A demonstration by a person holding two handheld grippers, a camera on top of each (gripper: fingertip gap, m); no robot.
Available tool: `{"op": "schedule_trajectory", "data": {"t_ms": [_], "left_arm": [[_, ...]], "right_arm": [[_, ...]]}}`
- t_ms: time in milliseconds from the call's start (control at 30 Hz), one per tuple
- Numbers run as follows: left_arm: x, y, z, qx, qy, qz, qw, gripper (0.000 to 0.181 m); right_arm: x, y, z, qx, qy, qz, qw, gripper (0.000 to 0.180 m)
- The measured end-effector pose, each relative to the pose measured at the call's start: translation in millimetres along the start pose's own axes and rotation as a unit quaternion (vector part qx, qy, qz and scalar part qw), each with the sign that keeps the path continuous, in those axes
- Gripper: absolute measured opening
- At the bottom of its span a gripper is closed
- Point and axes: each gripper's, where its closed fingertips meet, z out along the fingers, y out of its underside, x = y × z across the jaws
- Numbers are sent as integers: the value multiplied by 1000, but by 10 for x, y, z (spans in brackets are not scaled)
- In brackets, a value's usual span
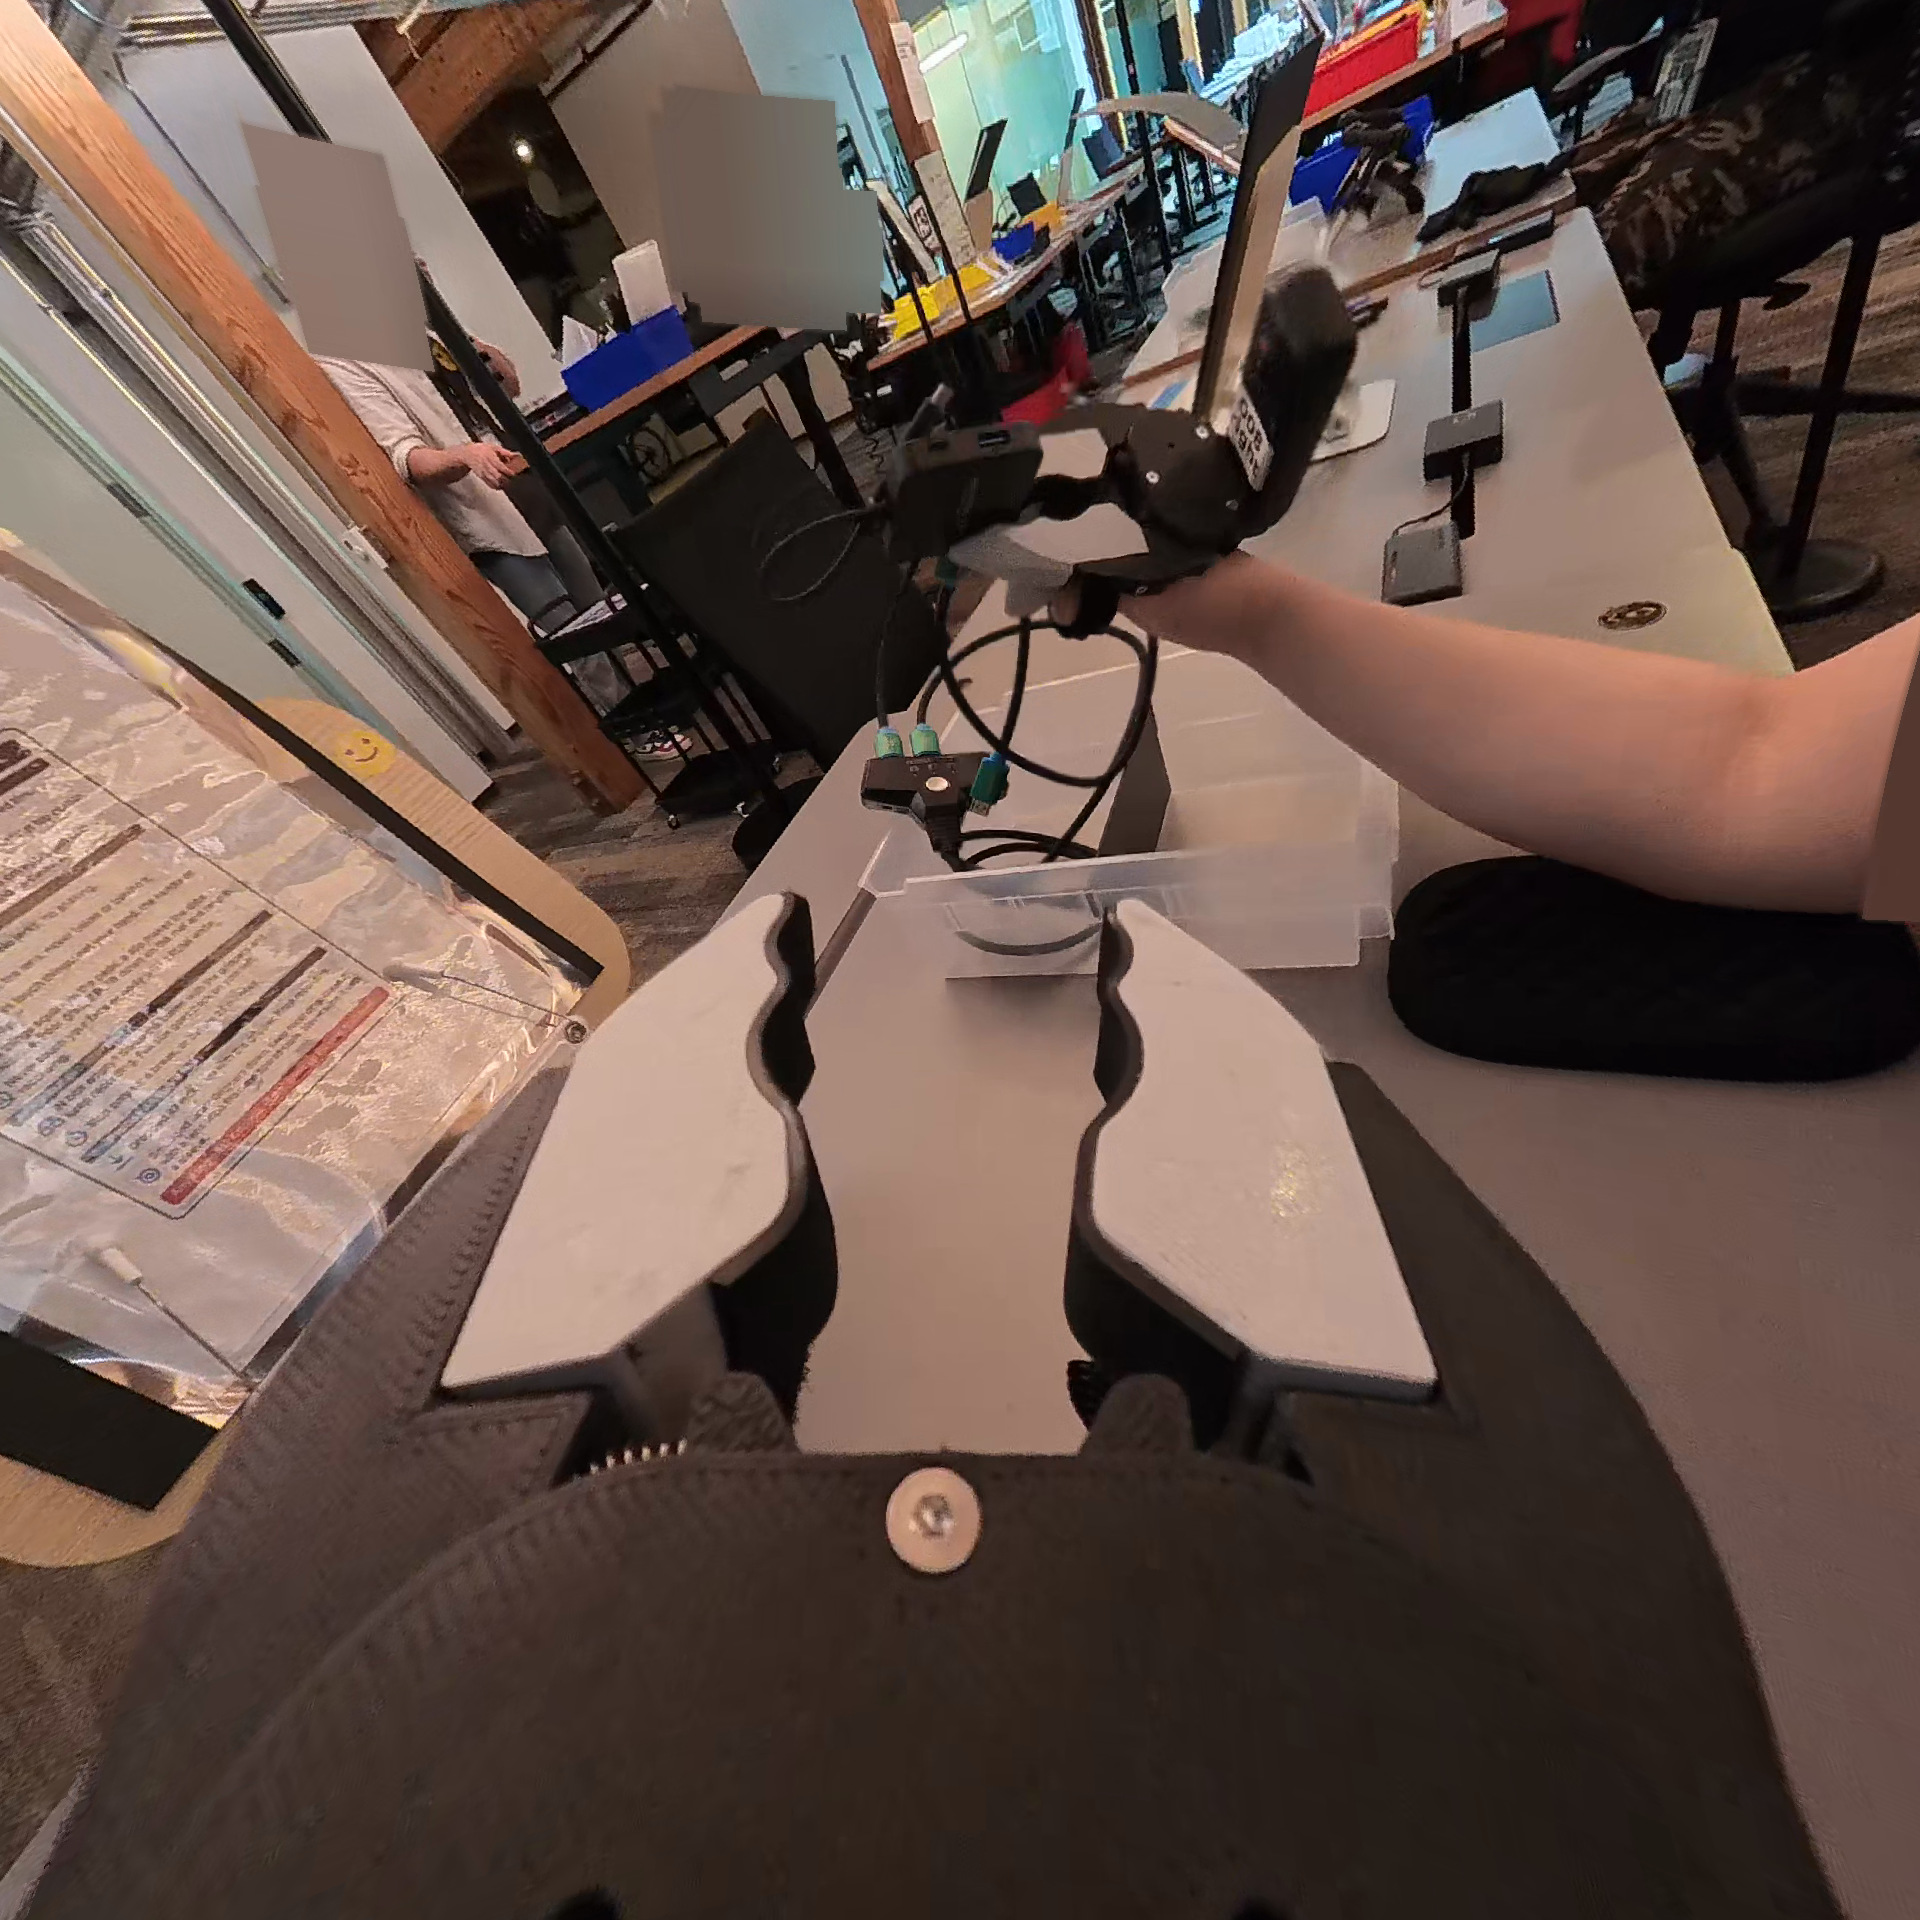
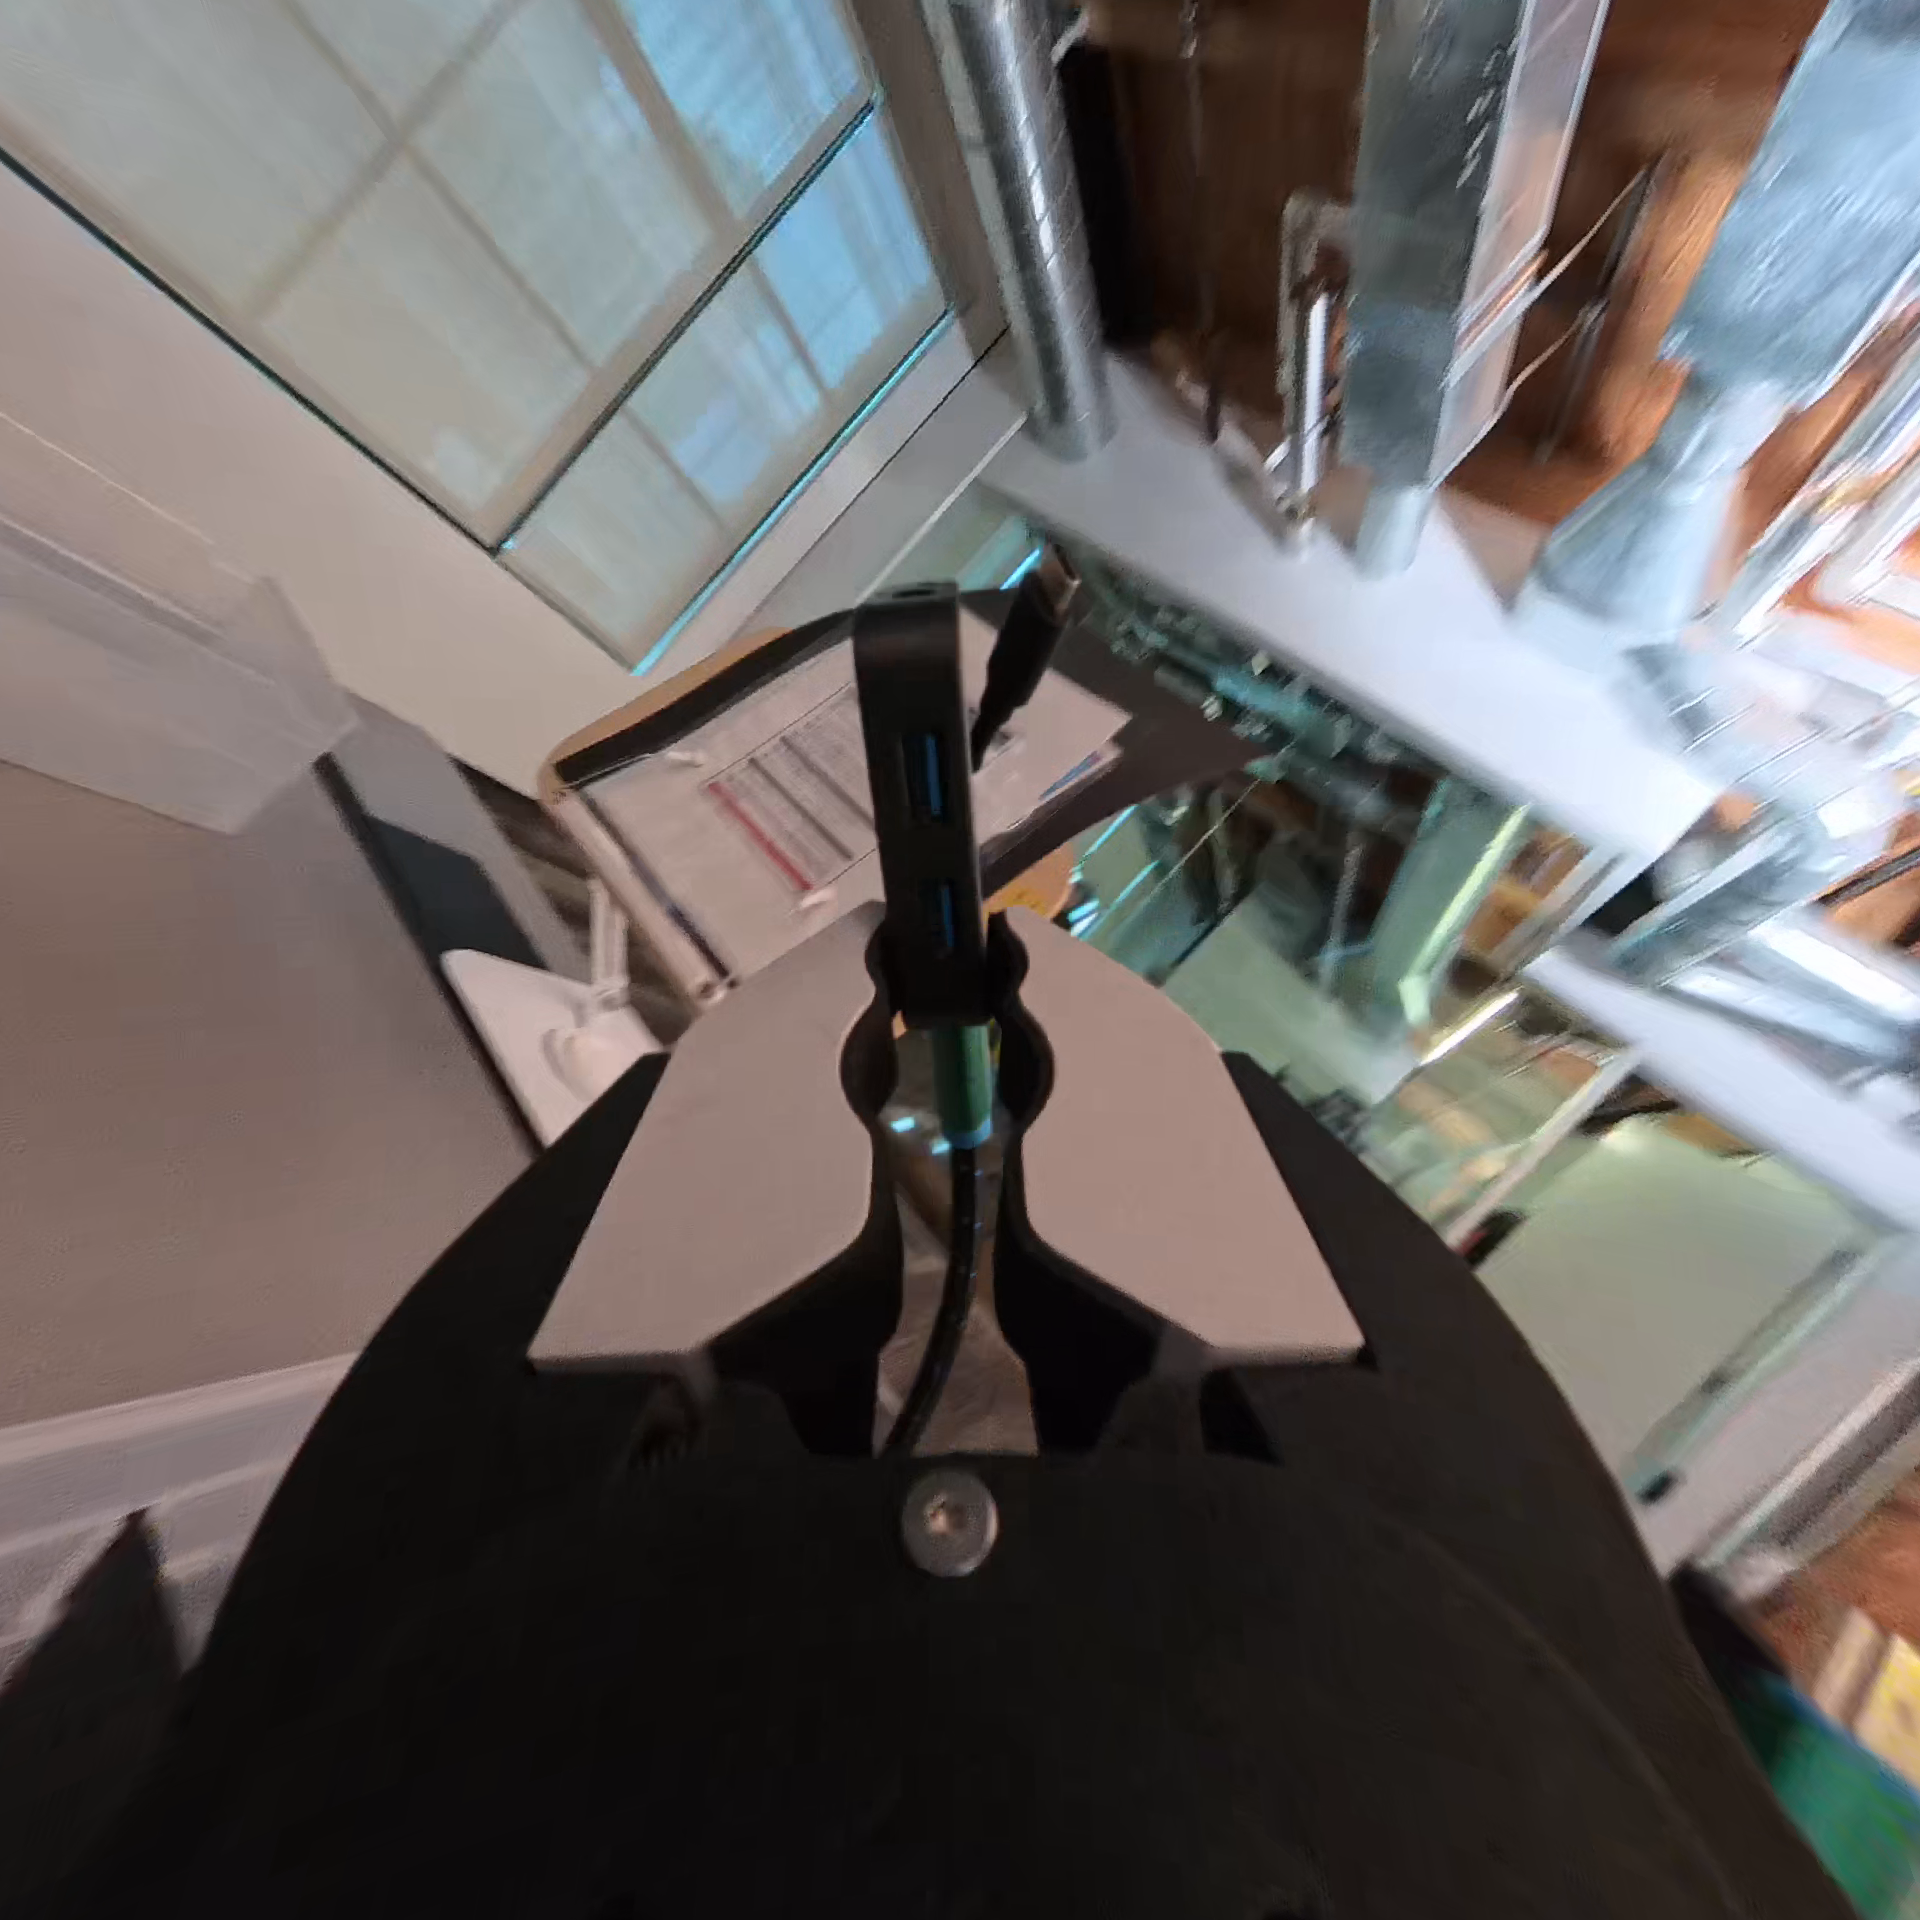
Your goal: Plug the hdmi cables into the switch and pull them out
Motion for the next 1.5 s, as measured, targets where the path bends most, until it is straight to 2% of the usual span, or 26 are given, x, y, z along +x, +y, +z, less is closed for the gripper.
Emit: {"op": "schedule_trajectory", "data": {"t_ms": [67, 167, 300, 367, 400, 500, 633, 833, 900, 967, 1033, 1167, 1400, 1500], "left_arm": [[17, 6, 8, -3, 3, 4, 1000, 51], [27, 16, 29, -4, 8, 2, 1000, 51], [50, 54, 68, -15, 12, 2, 1000, 51], [67, 66, 83, -20, 14, 4, 1000, 51], [77, 69, 90, -22, 15, 5, 1000, 51], [99, 89, 119, -27, 20, 5, 999, 51], [124, 135, 168, -36, 27, 4, 999, 52], [181, 198, 249, -52, 39, 5, 998, 52], [196, 211, 269, -56, 41, 6, 998, 52], [207, 223, 284, -59, 42, 9, 997, 52], [218, 240, 297, -64, 44, 9, 997, 52], [232, 262, 320, -69, 46, 10, 996, 52], [222, 293, 357, -76, 43, 6, 996, 52], [214, 292, 349, -78, 41, 4, 996, 52]], "right_arm": [[-11, 101, -36, -45, -33, 41, 998, 15], [49, 292, -103, -134, -29, 62, 989, 14], [-60, 721, -268, -290, -63, 154, 942, 15], [-178, 932, -394, -367, -83, 206, 903, 15], [-195, 980, -410, -376, -79, 237, 892, 15], [-205, 1084, -406, -373, -61, 318, 870, 15], [-237, 1169, -453, -359, -62, 368, 856, 16], [-83, 1007, -405, -296, -44, 365, 882, 30], [9, 887, -378, -266, -35, 363, 892, 16], [59, 851, -375, -261, -24, 365, 893, 14], [88, 893, -405, -272, -7, 396, 877, 15], [124, 1063, -529, -292, 37, 502, 813, 15], [52, 1338, -586, -276, 49, 561, 779, 15], [62, 1348, -606, -266, 46, 563, 781, 17]]}}
